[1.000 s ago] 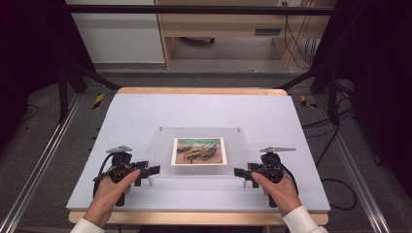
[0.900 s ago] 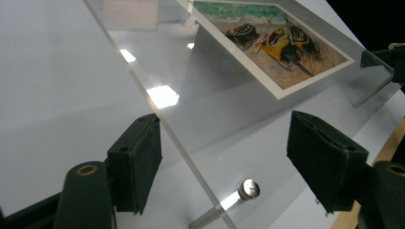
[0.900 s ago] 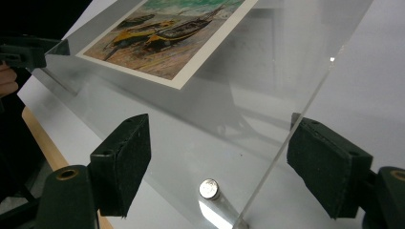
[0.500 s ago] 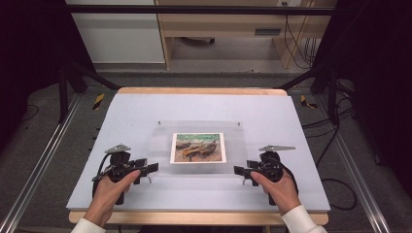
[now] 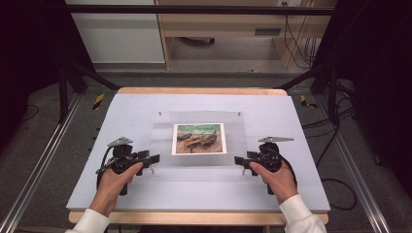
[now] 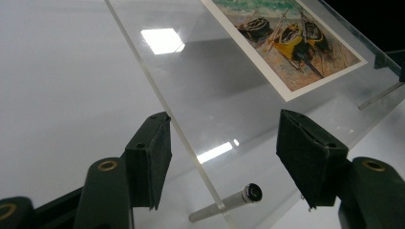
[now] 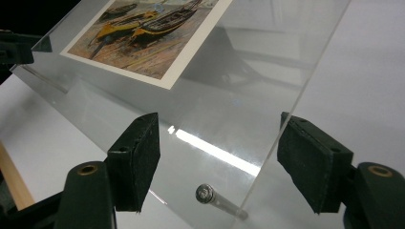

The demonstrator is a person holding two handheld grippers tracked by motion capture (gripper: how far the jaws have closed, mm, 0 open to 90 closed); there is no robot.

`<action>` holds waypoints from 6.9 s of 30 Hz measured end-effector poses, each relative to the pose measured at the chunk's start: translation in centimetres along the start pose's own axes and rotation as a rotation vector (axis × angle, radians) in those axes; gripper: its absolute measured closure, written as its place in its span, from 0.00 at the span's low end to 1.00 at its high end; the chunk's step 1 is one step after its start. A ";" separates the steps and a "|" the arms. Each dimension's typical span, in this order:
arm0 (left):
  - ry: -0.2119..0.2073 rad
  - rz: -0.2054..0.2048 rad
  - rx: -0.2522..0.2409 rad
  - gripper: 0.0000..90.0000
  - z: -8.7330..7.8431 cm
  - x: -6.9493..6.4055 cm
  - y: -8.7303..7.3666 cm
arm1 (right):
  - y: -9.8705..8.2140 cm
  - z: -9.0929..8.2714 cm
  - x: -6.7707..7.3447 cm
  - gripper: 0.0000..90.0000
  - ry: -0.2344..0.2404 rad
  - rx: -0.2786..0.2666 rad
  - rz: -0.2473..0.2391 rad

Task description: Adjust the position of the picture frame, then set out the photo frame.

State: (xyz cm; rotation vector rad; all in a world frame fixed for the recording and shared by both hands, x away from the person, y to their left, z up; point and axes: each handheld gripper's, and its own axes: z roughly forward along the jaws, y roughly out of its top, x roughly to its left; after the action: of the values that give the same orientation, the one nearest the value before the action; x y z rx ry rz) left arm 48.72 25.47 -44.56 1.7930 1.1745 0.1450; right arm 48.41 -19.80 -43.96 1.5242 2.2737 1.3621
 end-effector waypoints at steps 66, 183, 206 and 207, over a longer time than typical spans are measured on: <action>0.095 0.122 -0.077 0.56 -2.3 -2.7 -2.4 | -3.2 -2.0 2.0 0.47 -0.096 -0.117 -0.194; 0.179 0.216 0.001 0.68 -4.8 -6.2 -6.8 | -8.8 -4.0 5.4 0.70 -0.235 -0.034 -0.302; 0.234 0.254 -0.092 0.47 -7.3 -6.3 -6.6 | -9.2 -7.1 3.6 0.32 -0.326 -0.108 -0.267; 0.237 0.253 -0.094 0.46 -7.4 -6.3 -6.6 | -9.1 -7.2 3.6 0.30 -0.342 -0.110 -0.260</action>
State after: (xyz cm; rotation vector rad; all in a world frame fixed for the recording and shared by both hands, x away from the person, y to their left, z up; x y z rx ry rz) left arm 37.11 25.95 -43.23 1.8717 1.0781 0.5647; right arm 36.61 -22.45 -44.71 1.2604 2.0615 1.0464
